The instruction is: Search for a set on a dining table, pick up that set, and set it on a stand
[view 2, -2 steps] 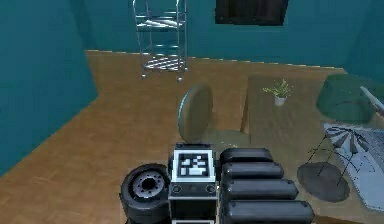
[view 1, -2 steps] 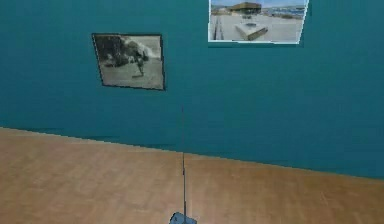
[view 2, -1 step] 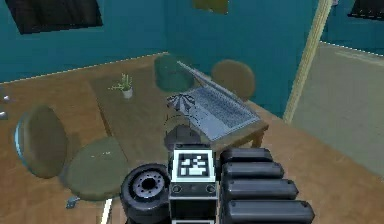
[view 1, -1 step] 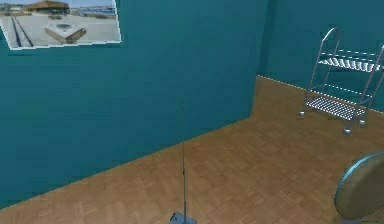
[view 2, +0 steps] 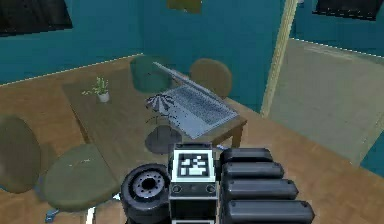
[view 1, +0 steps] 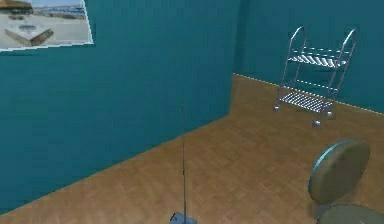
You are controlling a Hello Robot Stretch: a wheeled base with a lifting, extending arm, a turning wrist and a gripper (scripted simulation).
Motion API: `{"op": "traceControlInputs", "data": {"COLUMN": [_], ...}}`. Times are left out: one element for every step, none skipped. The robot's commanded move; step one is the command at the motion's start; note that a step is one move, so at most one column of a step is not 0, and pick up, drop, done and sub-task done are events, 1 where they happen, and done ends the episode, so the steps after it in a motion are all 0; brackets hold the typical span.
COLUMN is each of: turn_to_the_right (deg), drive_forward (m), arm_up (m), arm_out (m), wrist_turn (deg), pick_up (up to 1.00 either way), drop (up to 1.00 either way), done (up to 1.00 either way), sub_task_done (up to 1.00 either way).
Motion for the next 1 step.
{"op": "traceControlInputs", "data": {"turn_to_the_right": [0.0], "drive_forward": [0.90], "arm_up": [0.00], "arm_out": [0.00], "wrist_turn": [0.0], "pick_up": [0.00], "drop": [0.00], "done": [0.00], "sub_task_done": [0.00]}}
